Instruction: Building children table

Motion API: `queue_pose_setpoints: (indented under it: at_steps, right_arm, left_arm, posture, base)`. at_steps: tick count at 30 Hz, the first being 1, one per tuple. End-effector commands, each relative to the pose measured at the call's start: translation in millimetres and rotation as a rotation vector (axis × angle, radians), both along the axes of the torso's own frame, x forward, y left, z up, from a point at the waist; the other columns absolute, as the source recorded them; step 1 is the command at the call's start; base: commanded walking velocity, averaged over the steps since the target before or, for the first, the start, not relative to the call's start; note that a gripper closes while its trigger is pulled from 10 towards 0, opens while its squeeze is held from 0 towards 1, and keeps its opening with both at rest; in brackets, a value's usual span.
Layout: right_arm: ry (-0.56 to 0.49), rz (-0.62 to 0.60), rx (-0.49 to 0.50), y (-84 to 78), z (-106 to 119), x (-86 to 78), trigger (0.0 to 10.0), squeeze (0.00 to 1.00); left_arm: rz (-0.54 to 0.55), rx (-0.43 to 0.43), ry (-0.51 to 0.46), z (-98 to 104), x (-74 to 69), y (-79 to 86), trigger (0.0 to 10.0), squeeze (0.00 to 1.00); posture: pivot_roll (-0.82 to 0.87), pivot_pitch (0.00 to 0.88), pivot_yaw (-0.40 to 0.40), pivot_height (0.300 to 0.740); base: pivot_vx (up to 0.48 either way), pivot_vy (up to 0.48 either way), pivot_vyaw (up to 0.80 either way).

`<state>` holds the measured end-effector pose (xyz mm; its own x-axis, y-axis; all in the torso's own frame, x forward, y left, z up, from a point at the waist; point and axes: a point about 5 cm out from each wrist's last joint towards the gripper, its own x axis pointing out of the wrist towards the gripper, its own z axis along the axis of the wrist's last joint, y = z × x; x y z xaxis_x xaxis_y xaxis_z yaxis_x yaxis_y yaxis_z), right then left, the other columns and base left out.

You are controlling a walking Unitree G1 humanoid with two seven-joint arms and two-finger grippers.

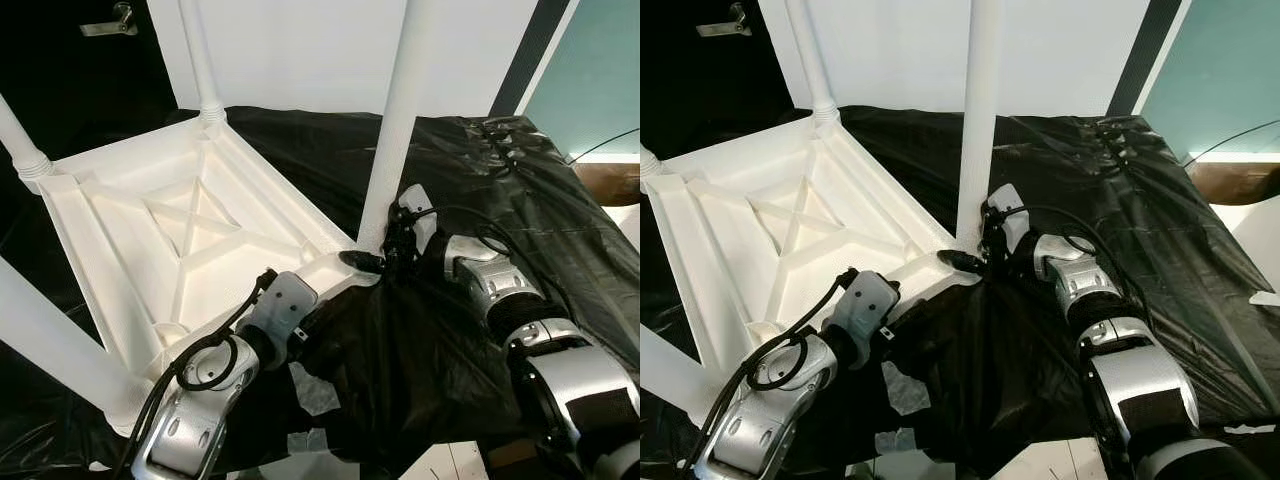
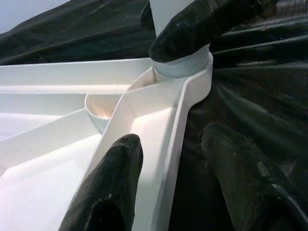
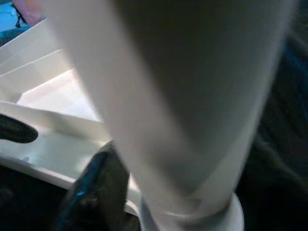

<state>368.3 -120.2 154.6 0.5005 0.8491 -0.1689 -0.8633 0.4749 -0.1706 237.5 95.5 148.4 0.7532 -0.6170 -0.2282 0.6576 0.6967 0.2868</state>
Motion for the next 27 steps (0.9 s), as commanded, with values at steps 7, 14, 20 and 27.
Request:
queue_pose_setpoints:
  at_steps: [7,14,20,27]
  right_arm:
    - [0.040,-0.010,-0.008,-4.1,-9.4,-3.2,0.0,0.00]
    - [0.067,-0.141,0.049,3.4,-19.1,-4.2,10.0,0.00]
    - [0.029,-0.292,0.086,17.6,-26.5,-9.6,10.0,0.00]
    - [0.032,-0.476,0.136,31.8,-37.0,-20.0,10.0,0.00]
  left_arm:
    - [0.009,0.001,0.009,-2.8,-2.7,-3.3,10.0,0.00]
    - [0.006,0.003,0.010,-3.5,-2.5,-3.4,10.0,0.00]
    - [0.007,0.006,0.011,-3.4,-1.6,-1.4,10.0,0.00]
    - [0.017,-0.006,0.010,-2.9,-2.0,-1.6,10.0,0.00]
  posture:
    - [0.17,0.043,-0.081,0.740]
    - [0.16,0.055,-0.084,0.740]
    - [0.15,0.065,-0.083,0.740]
    - [0.15,0.069,-0.073,0.740]
  base:
    - [0.000,0.000,0.00]
    - [0.000,0.000,0.00]
    - [0.000,0.000,0.00]
    - [0.000,0.000,0.00]
